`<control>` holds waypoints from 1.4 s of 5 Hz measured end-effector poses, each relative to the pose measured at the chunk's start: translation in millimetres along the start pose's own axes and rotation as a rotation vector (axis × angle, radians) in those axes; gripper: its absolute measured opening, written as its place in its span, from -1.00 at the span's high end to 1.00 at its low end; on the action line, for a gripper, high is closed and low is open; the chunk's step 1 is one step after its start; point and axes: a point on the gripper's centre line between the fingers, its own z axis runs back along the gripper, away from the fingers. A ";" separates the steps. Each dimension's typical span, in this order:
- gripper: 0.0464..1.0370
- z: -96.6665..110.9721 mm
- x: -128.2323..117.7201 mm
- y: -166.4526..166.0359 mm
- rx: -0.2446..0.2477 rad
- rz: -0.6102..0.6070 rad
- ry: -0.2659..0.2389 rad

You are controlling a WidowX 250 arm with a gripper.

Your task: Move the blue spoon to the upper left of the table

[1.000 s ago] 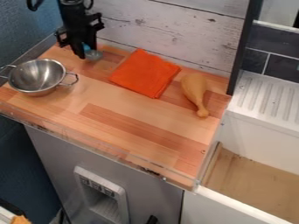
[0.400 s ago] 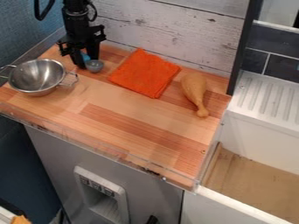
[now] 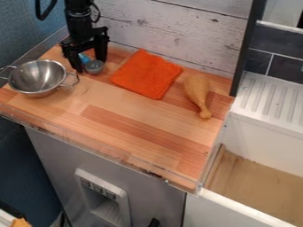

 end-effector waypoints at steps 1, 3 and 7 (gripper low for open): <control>-0.93 33.3 -5.7 -13.1 -0.060 -0.023 -0.046; -0.93 64.5 -6.4 -15.8 -0.106 -0.038 -0.088; -0.93 64.1 -6.7 -15.6 -0.105 -0.039 -0.087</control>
